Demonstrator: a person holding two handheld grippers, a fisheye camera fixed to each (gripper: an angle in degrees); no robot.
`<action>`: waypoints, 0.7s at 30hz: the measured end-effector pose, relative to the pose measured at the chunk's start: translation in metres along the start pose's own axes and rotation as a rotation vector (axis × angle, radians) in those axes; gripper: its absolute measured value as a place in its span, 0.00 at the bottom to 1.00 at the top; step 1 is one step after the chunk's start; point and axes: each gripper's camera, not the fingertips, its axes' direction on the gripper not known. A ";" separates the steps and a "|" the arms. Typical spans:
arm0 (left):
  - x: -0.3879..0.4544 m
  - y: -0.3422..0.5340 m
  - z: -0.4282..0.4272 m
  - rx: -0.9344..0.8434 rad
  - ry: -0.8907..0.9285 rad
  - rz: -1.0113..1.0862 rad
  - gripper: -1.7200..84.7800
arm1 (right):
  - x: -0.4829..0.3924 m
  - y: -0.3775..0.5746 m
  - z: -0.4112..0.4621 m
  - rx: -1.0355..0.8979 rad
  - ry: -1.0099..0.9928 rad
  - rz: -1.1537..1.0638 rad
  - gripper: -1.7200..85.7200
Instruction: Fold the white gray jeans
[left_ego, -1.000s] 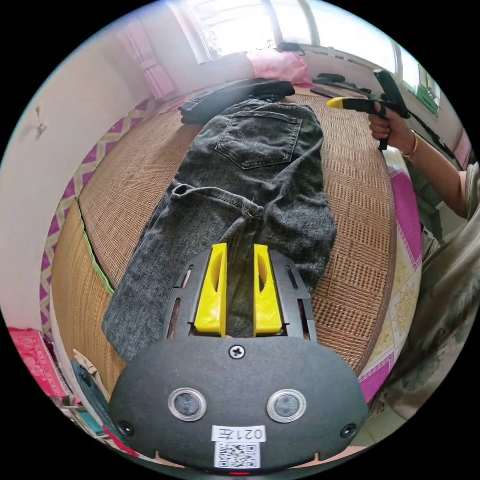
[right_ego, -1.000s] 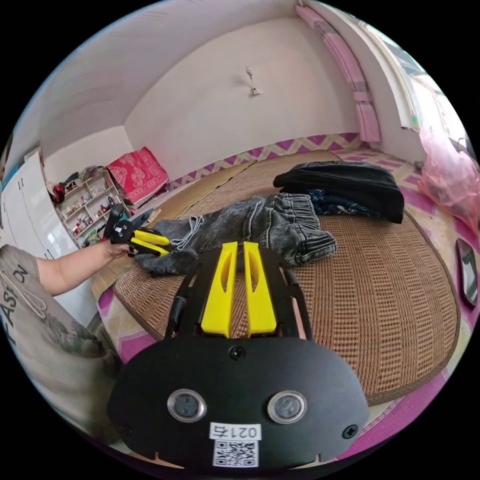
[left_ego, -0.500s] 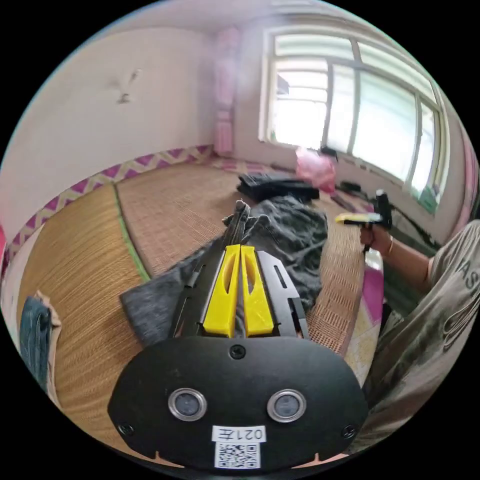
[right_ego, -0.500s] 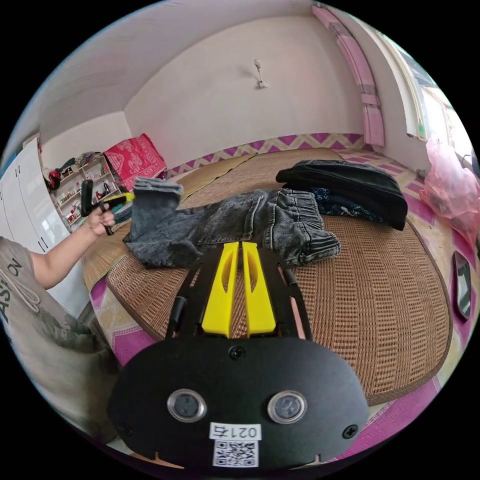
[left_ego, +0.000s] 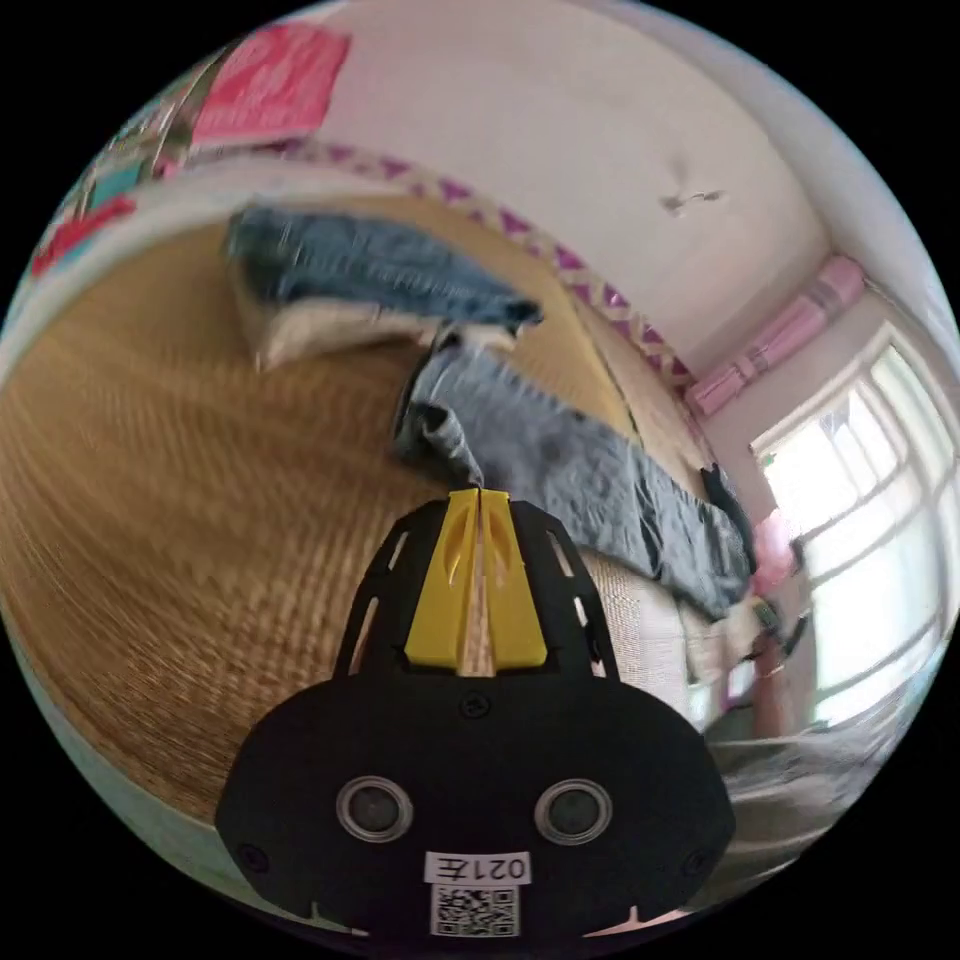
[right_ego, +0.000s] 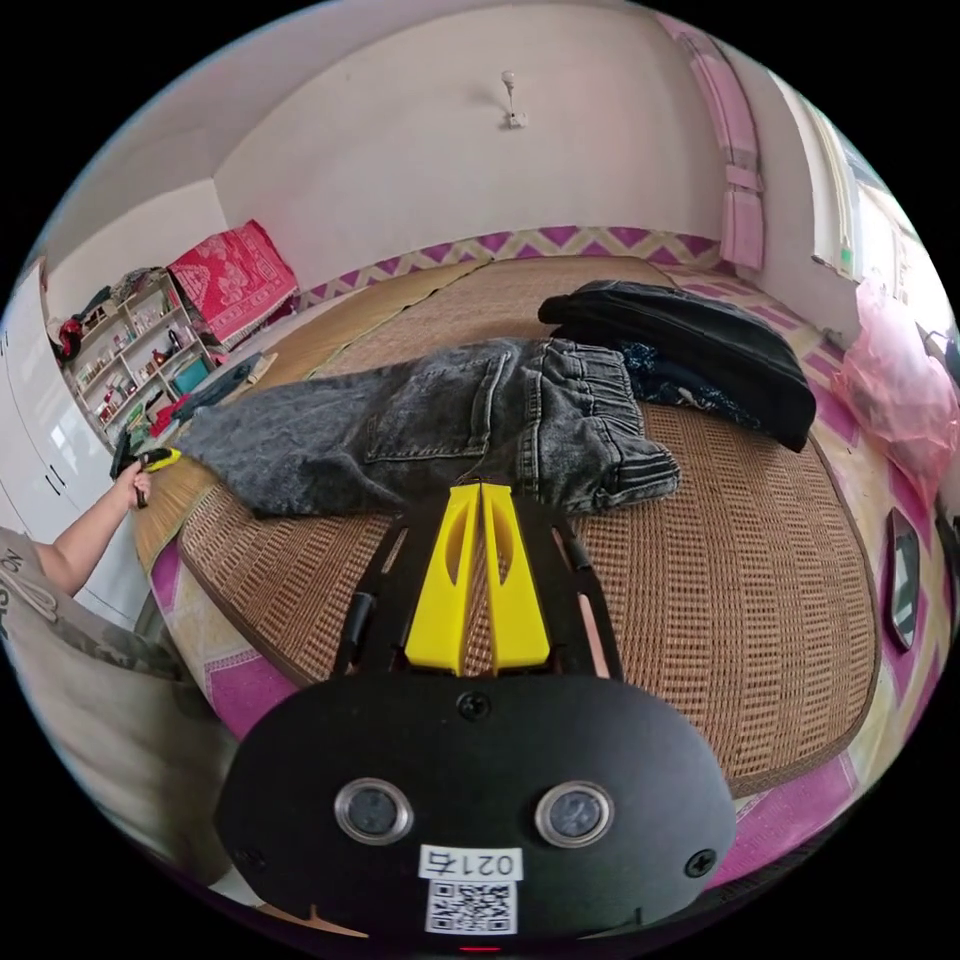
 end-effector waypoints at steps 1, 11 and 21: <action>-0.014 0.010 -0.008 0.071 0.045 -0.041 0.01 | -0.002 -0.012 0.000 -0.023 0.017 -0.013 0.02; 0.123 0.019 0.048 0.049 -0.159 0.562 0.01 | -0.046 -0.195 -0.002 0.028 0.074 -0.413 0.07; 0.248 -0.036 0.303 -0.295 -0.297 1.117 0.10 | 0.012 -0.415 0.108 -0.281 0.015 -0.817 0.14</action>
